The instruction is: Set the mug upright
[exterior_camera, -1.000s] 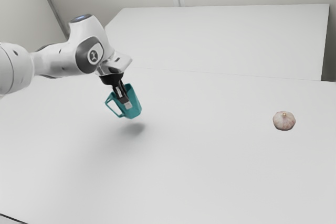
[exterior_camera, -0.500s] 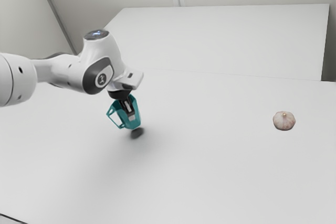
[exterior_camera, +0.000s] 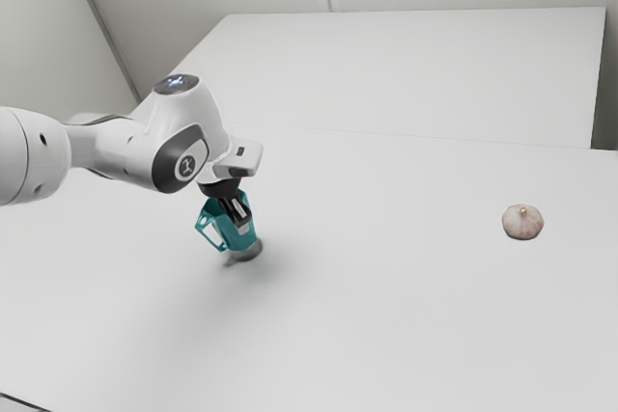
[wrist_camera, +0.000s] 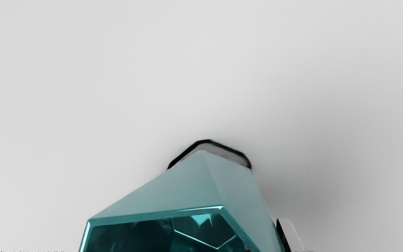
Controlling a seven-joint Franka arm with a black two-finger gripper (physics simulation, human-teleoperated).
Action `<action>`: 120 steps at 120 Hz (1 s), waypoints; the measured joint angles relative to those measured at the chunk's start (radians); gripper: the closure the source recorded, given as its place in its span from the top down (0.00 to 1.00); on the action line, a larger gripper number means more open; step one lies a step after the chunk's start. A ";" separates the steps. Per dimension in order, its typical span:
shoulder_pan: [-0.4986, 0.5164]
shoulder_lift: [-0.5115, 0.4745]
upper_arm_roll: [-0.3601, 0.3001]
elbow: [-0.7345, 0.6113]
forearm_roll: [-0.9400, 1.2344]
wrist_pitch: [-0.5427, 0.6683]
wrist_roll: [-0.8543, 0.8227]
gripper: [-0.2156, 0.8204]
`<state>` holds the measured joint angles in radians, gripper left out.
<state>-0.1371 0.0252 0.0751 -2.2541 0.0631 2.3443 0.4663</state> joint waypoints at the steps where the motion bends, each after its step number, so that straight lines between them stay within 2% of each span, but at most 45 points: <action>1: 0.000 0.000 0.000 -0.001 0.000 0.001 -0.002 0.04; 12: 0.003 0.001 0.000 -0.004 -0.001 0.005 -0.023 0.05; 43: 0.000 0.003 -0.001 -0.005 -0.012 0.009 -0.053 0.17; 90: -0.007 0.002 -0.001 -0.005 -0.014 0.017 -0.080 0.40; 120: 0.002 -0.026 -0.006 -0.001 -0.011 0.013 -0.089 0.47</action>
<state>-0.1350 -0.0008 0.0690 -2.2555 0.0526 2.3578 0.3772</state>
